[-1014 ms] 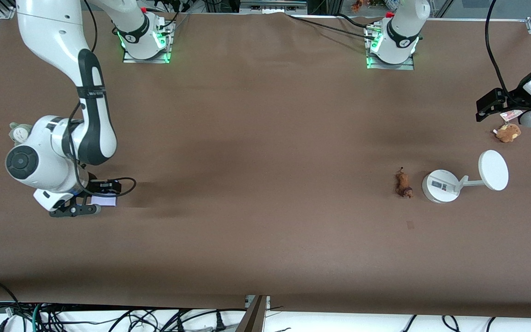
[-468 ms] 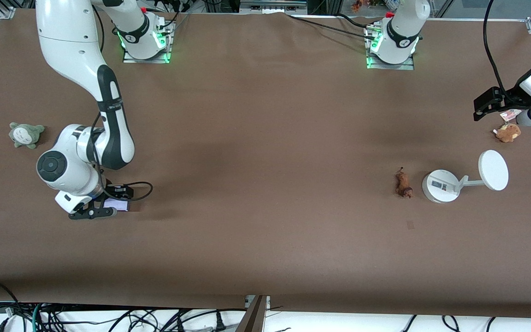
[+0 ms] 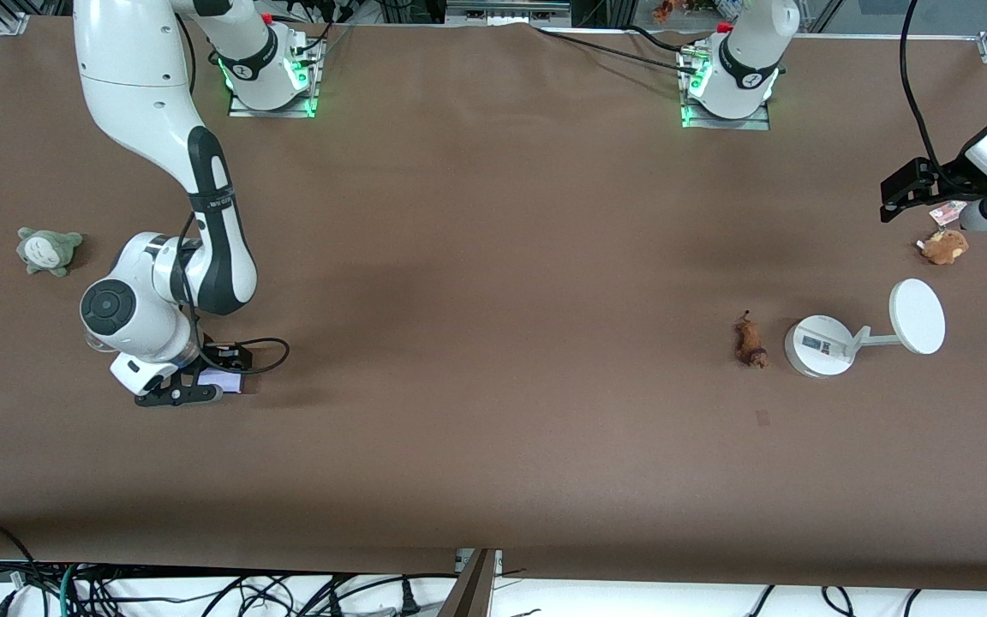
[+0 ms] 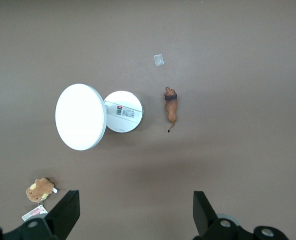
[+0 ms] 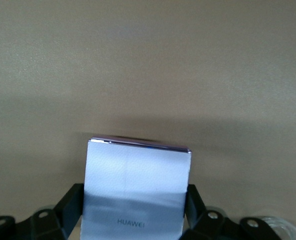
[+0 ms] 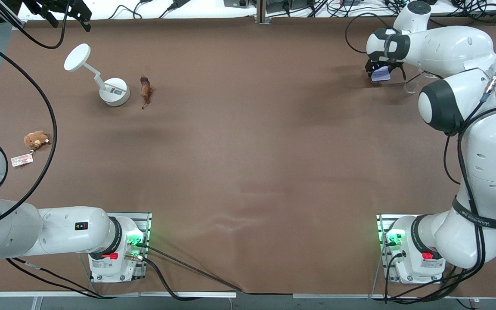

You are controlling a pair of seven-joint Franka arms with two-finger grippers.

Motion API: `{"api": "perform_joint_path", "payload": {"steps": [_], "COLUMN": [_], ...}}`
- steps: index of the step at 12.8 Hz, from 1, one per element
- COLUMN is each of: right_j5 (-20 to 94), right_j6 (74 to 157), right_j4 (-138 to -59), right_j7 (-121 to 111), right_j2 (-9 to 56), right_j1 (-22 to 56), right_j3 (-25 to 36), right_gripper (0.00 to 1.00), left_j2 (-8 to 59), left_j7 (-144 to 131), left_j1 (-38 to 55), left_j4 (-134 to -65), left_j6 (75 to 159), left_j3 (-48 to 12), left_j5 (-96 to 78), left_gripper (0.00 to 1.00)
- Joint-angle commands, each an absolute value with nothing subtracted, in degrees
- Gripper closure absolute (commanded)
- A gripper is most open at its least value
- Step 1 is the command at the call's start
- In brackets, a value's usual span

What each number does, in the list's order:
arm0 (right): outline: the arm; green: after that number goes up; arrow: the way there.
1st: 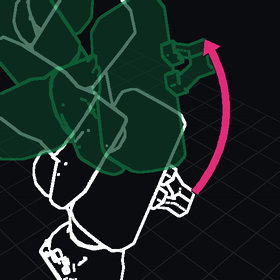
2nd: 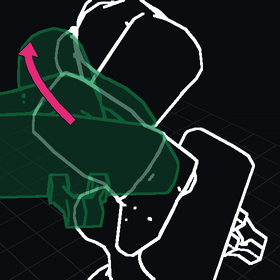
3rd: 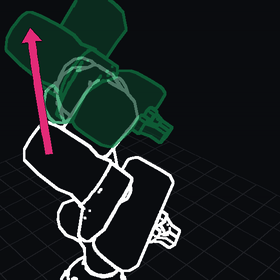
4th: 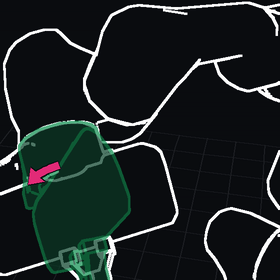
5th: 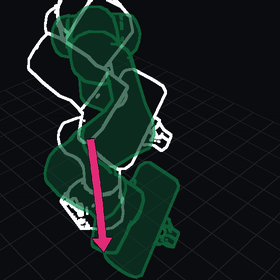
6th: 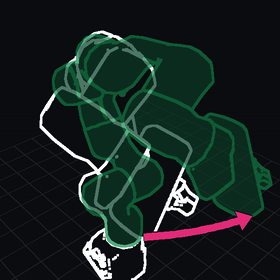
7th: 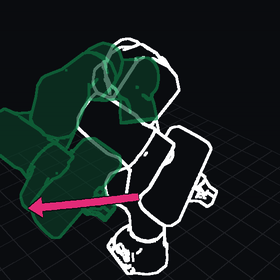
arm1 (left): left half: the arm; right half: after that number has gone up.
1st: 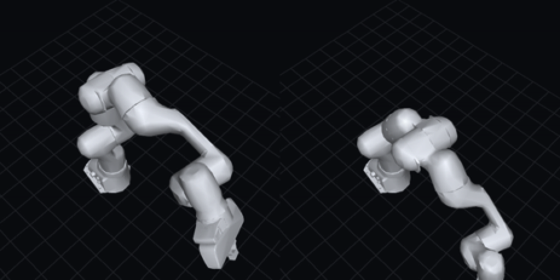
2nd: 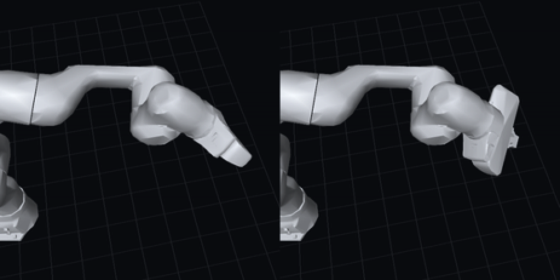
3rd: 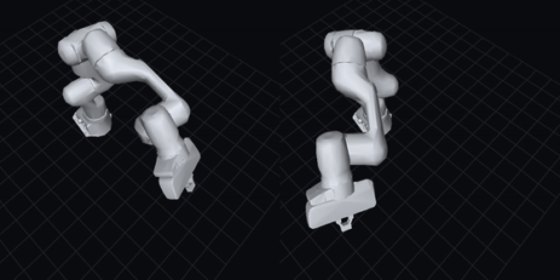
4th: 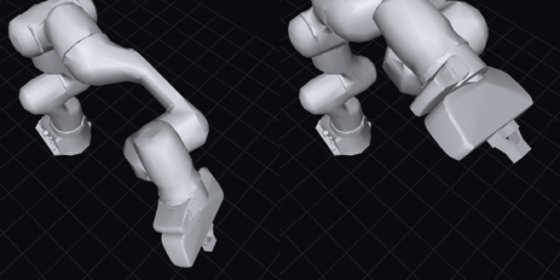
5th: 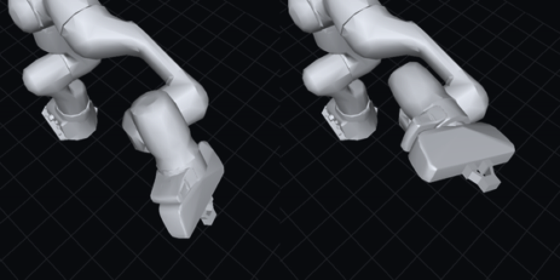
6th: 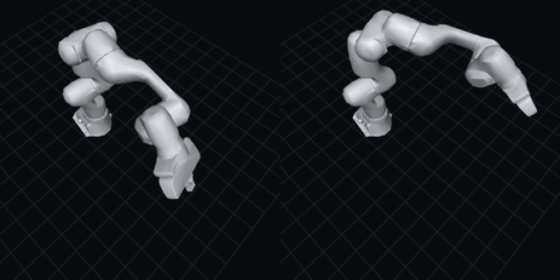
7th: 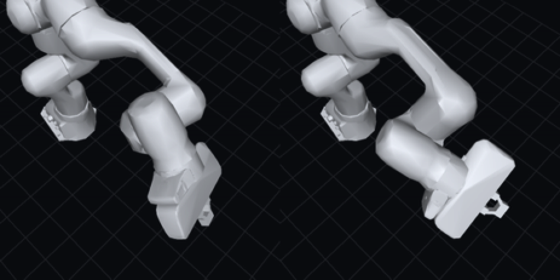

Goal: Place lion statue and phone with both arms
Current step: 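Lower the phone beside the clear cup and open the right gripper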

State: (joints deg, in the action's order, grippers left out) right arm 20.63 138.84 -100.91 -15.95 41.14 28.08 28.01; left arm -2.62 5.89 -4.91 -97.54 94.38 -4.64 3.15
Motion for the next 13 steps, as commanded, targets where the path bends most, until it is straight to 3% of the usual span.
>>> {"api": "perform_joint_path", "payload": {"steps": [1,8,13], "right_j5": [22.5,22.5,21.2], "right_j6": [140.0,137.6,119.0], "right_j4": [-101.9,-101.6,-99.4], "right_j7": [-17.8,-17.8,-13.7], "right_j2": [40.3,37.5,26.9], "right_j1": [27.7,28.3,28.6], "right_j3": [27.3,27.4,28.4], "right_gripper": [0.01,0.01,0.01], "left_j2": [-1.8,-1.8,-1.8], "left_j7": [6.9,6.8,6.8], "left_j1": [-5.1,-5.0,-4.9], "left_j4": [-95.9,-95.9,-95.9], "left_j6": [93.1,93.0,92.9], "left_j3": [-4.4,-4.4,-4.4], "left_j5": [2.1,2.1,2.1], "left_gripper": [0.0,0.0,0.0]}}
